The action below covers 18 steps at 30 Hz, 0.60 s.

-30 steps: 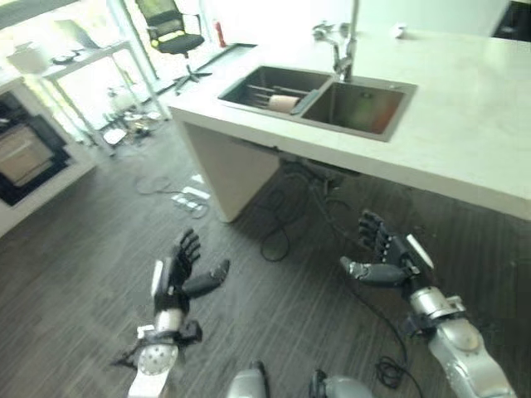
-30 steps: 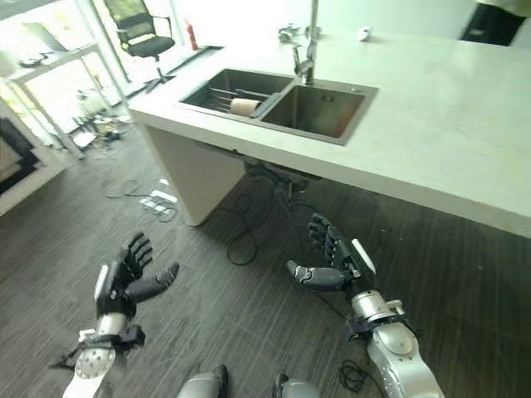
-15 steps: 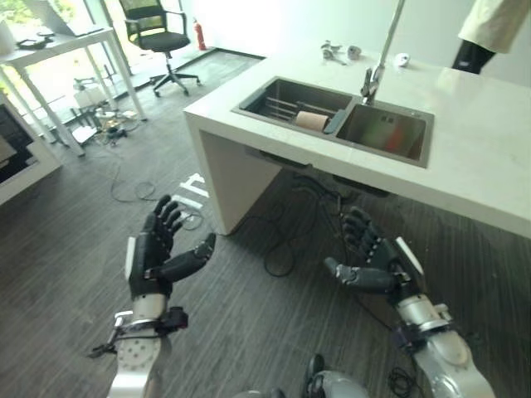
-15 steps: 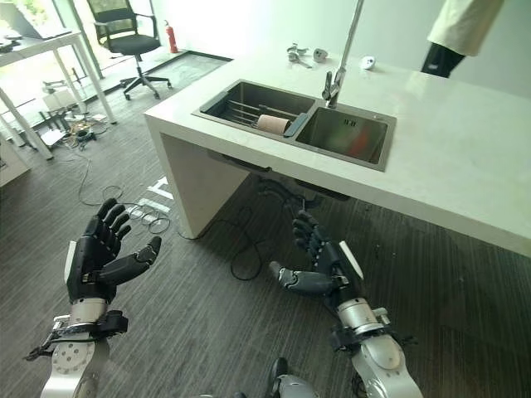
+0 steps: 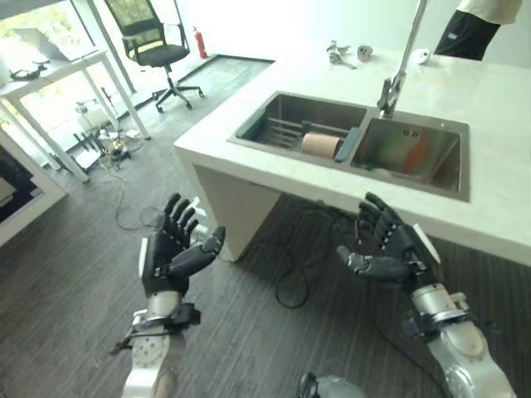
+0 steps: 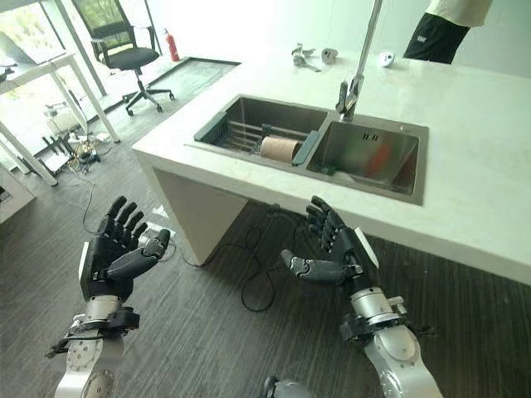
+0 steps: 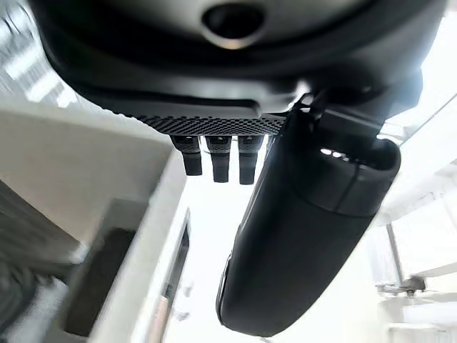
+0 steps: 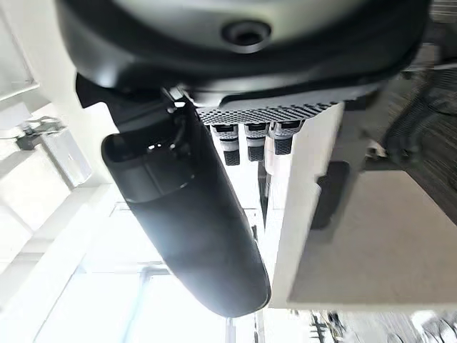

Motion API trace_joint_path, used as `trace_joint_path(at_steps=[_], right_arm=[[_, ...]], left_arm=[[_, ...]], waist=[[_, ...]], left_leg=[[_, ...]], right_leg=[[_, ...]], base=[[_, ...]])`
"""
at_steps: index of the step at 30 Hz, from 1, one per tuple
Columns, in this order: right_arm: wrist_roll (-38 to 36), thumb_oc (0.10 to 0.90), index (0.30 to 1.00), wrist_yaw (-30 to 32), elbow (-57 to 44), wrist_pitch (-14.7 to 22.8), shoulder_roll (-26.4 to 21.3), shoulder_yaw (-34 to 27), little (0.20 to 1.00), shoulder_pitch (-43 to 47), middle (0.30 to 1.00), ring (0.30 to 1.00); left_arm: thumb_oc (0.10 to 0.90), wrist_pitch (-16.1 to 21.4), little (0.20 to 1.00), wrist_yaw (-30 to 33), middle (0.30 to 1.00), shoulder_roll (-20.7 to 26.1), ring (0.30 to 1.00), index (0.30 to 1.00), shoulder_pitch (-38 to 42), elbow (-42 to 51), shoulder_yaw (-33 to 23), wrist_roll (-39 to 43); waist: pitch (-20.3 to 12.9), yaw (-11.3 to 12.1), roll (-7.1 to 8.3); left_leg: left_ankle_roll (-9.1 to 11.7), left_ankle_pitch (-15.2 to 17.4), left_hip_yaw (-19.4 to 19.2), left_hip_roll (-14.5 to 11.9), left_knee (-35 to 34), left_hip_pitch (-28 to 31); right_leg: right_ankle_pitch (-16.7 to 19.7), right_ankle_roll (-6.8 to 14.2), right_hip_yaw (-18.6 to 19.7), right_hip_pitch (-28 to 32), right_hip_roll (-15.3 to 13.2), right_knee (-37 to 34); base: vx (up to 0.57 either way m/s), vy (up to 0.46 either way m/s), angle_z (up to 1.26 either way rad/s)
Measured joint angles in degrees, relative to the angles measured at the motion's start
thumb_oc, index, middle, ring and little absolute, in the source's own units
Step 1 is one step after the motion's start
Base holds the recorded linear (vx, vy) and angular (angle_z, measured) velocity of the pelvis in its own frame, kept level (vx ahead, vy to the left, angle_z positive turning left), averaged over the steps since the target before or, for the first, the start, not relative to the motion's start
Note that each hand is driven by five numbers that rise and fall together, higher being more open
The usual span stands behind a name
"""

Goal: Place the dishes in the dishwasher.

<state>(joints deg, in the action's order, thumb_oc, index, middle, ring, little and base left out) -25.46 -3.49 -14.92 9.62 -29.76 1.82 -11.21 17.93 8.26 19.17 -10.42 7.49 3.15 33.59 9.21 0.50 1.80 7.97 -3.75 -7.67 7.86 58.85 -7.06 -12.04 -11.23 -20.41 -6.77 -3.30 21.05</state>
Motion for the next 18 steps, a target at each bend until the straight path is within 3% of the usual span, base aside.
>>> trace_joint_path(at_steps=[1,2,3,4,6,7,8,9,10,11,12,13,14,15,16,17,18], right_arm=[[0.0,0.800,0.900,-0.1,0.0,0.0,0.5,-0.6,0.900,0.0,0.900,0.900],[0.0,0.800,0.900,-0.5,0.0,0.1,0.7,-0.5,0.900,0.0,0.900,0.900],[0.0,0.800,0.900,-0.9,0.1,0.0,0.9,-0.2,0.900,0.1,0.900,0.900],[0.0,0.800,0.900,-1.3,0.1,0.2,0.7,-0.3,0.900,0.1,0.900,0.900],[-0.6,0.800,0.900,-2.1,0.0,1.4,0.7,-0.5,0.900,0.3,0.900,0.900],[-0.6,0.800,0.900,-2.5,-0.2,2.2,1.0,-0.7,0.900,0.5,0.900,0.900],[-1.8,0.800,0.900,-2.6,-1.1,3.1,1.9,-1.2,0.900,0.2,0.900,0.900],[-2.2,0.800,0.900,-2.7,-1.4,3.3,3.2,-1.9,0.900,0.8,0.900,0.900],[-2.2,0.800,0.900,-2.9,-1.9,3.3,3.2,-1.9,0.900,0.6,0.900,0.900],[-2.2,0.800,0.900,-3.4,-2.9,3.3,-0.9,-1.8,0.900,-0.6,0.900,0.900],[-2.2,0.800,0.900,-3.4,-4.0,3.3,-3.5,-1.8,0.900,-1.1,0.900,0.900],[-2.3,0.800,0.900,-3.5,-4.5,3.8,-2.6,-2.1,0.900,-1.7,0.900,0.900],[-2.7,0.800,0.900,-3.5,-4.9,3.7,-2.0,-2.2,0.900,-1.8,0.900,0.900],[-2.8,0.800,0.900,-3.6,-5.7,3.7,-1.8,-2.2,0.900,-1.8,0.900,0.900],[-2.7,0.800,0.900,-3.6,-6.0,3.7,-0.3,-2.1,0.900,-1.8,0.900,0.900],[-2.6,0.800,0.900,-3.1,-6.1,3.5,2.1,-1.9,0.900,-1.9,0.900,0.900],[-2.5,0.800,0.900,-0.4,-6.3,3.5,3.7,-2.0,0.900,-1.9,0.900,0.900]], left_arm=[[0.800,0.0,0.900,-0.6,0.900,0.1,0.900,0.900,-0.4,-0.1,-0.1,-0.2],[0.800,0.1,0.900,-1.2,0.900,0.3,0.900,0.900,-3.2,-0.2,-1.1,-0.7],[0.800,0.6,0.900,-0.8,0.900,1.0,0.900,0.900,-4.2,-0.3,-1.4,-0.8],[0.800,1.2,0.900,0.1,0.900,1.5,0.900,0.900,-4.7,-0.2,-1.4,-0.8],[0.800,5.0,0.900,2.1,0.900,2.3,0.900,0.900,-4.7,0.1,-1.8,-0.9],[0.800,8.5,0.900,2.9,0.900,1.9,0.900,0.900,-4.7,0.6,-3.8,-1.3],[0.800,13.3,0.900,5.2,0.900,1.8,0.900,0.900,-4.1,2.0,-6.2,-1.6],[0.800,16.2,0.900,6.7,0.900,1.5,0.900,0.900,-2.6,2.7,-6.9,-3.3],[0.800,18.4,0.900,7.4,0.900,0.6,0.900,0.900,-2.2,2.8,-7.3,-5.2],[0.800,18.9,0.900,10.1,0.900,-0.6,0.900,0.900,-2.8,3.1,-5.9,-7.9],[0.800,18.8,0.900,10.9,0.900,-0.3,0.900,0.900,-3.4,3.6,-5.3,-9.4],[0.800,18.3,0.900,11.4,0.900,3.1,0.900,0.900,-1.2,3.6,-5.0,-11.6],[0.800,18.0,0.900,11.3,0.900,4.8,0.900,0.900,1.2,3.6,-4.8,-12.2],[0.800,17.8,0.900,11.1,0.900,5.7,0.900,0.900,3.3,3.8,-4.7,-12.5],[0.800,16.9,0.900,9.9,0.900,5.2,0.900,0.900,6.1,3.7,-4.6,-12.3],[0.800,15.9,0.900,8.6,0.900,5.4,0.900,0.900,6.8,3.7,-4.8,-12.2],[0.800,14.3,0.900,6.0,0.900,5.3,0.900,0.900,6.7,3.7,-4.2,-11.9]], waist=[[0.2,1.6,1.21],[0.6,2.9,3.52],[1.2,2.8,4.48],[1.2,2.7,4.49],[0.6,1.4,3.13],[0.6,1.3,2.38],[0.7,1.1,1.47],[0.6,1.6,-0.15],[0.8,2.6,-0.75],[0.7,2.7,-1.73],[-0.2,2.8,-3.51],[-0.9,0.4,-3.17],[-0.9,0.2,-2.01],[-0.8,1.0,-0.96],[-0.1,1.3,-1.01],[0.3,1.5,-0.25],[0.4,1.4,-0.22]], left_leg=[[-2.3,1.5,-0.5,-0.8,8.0,-7.1],[-5.4,5.4,0.0,-3.6,5.7,-17.0],[-6.3,6.1,0.5,-5.7,-3.4,-18.0],[-6.2,5.8,0.7,-7.1,-12.2,-16.8],[-6.2,4.9,0.3,-9.8,-32.4,-12.6],[-5.7,3.5,2.3,-10.5,-43.7,-9.4],[-6.3,2.8,5.6,-11.2,-46.1,-10.2],[-5.7,3.1,10.4,-14.1,-40.5,-15.3],[-5.6,2.0,13.6,-15.2,-40.1,-16.7],[-9.9,-0.9,14.0,-12.2,-41.8,-11.6],[-13.5,-3.7,13.3,-11.8,-42.4,-8.3],[-9.4,0.0,9.1,-10.8,-43.0,-6.6],[-8.8,0.7,8.4,-9.1,-44.2,-6.1],[-6.2,-0.2,7.3,-7.3,-45.8,-6.0],[-9.9,1.8,6.4,-6.2,-45.1,-6.0],[-9.4,3.5,5.9,-5.1,-43.8,-5.5],[-9.6,4.2,6.1,-3.7,-43.7,-3.9]], right_leg=[[0.0,0.0,1.4,0.4,-0.4,0.2],[0.1,1.1,4.3,3.3,-0.3,-1.3],[-0.5,2.5,5.7,5.9,-0.3,-2.7],[-1.2,3.6,6.0,8.2,0.0,-3.4],[-2.6,6.3,6.8,12.1,1.4,-4.3],[-3.2,7.1,8.6,13.6,2.2,-4.3],[-4.2,8.9,10.5,15.4,2.8,-4.5],[-4.6,9.8,12.8,16.0,4.3,-5.1],[-5.5,11.1,14.5,16.9,4.3,-5.0],[-7.2,15.1,17.3,19.4,0.5,-1.8],[-7.3,15.6,18.4,18.9,0.3,0.9],[-8.0,17.5,18.3,19.7,-1.7,3.3],[-9.0,18.2,18.2,17.8,-4.5,6.8],[-10.3,18.1,17.9,14.9,-7.1,7.6],[-10.1,19.8,17.5,14.4,-7.4,1.6],[-7.3,19.4,16.5,15.0,-8.1,-1.5],[-7.1,19.0,16.0,15.2,-8.8,-0.3]], base=[[0.37,0.013,-0.95],[0.36,0.068,-1.21],[0.48,0.189,-1.11],[0.36,0.196,-0.68],[0.36,0.228,-0.66],[0.52,0.498,-1.02],[0.48,0.486,-1.04],[0.51,0.563,-0.95],[0.40,0.464,-0.97],[0.41,0.487,-1.05],[0.30,0.348,-0.54],[0.18,0.202,-0.04],[0.25,0.256,0.05],[0.38,0.375,-0.20],[0.33,0.315,-0.29],[0.36,0.361,0.10],[0.22,0.244,0.21]])
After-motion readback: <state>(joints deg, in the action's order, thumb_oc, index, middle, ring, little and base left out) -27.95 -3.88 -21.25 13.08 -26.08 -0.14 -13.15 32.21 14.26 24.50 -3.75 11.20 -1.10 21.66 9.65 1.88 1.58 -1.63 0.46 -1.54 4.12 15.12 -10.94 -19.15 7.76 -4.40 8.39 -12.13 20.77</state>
